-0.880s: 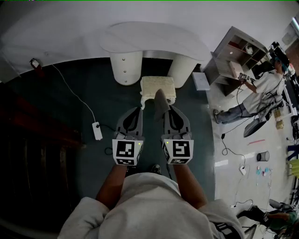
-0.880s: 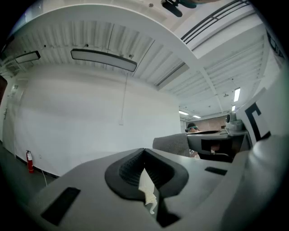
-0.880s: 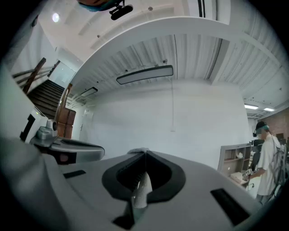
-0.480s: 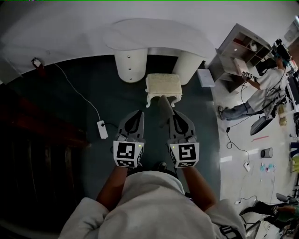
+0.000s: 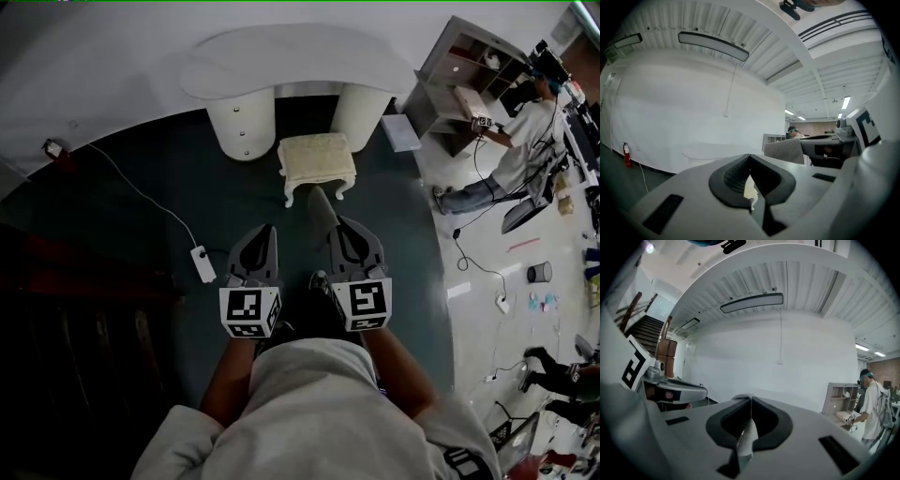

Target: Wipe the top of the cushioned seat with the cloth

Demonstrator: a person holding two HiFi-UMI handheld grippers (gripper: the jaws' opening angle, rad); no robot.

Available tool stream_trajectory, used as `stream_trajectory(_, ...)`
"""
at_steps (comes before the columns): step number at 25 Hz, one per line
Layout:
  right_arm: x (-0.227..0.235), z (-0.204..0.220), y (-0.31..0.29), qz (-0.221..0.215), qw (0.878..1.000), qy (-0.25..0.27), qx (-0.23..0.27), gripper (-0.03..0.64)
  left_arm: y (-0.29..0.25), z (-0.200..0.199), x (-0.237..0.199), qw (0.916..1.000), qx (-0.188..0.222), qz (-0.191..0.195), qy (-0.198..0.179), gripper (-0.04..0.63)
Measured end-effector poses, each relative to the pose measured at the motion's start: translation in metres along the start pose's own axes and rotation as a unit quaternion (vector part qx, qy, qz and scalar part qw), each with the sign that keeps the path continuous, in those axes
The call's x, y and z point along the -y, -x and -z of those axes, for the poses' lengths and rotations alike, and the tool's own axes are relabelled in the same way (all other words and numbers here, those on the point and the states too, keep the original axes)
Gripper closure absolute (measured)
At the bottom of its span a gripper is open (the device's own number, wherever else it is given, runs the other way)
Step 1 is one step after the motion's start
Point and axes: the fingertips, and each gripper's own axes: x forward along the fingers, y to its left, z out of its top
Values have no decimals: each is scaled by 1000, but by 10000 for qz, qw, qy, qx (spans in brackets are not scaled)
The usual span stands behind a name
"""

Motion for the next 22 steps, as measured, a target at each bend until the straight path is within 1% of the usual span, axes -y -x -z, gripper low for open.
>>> stream_trajectory(2, 4, 7, -9, -31, 10000, -27, -28, 603, -10, 5, -4, 10000, -37, -27, -12, 581)
stream_trajectory(4, 9, 13, -20, -99, 9999, -42, -64, 603, -21, 7, -13, 9999, -62, -131, 2, 581)
stream_trajectory(8, 26, 21, -55, -262, 9995, -56, -171, 603, -56, 6, -30, 9995, -143, -284, 66, 581)
stream_trajectory(16, 70, 36, -122, -641, 9969, 81, -445, 603, -137, 15, -32, 9982, -490, -310, 117, 581)
stream_trajectory(22, 111, 69, -155, -908, 9929, 52, -765, 603, -188, 41, -29, 9948, -906, -339, 311, 581)
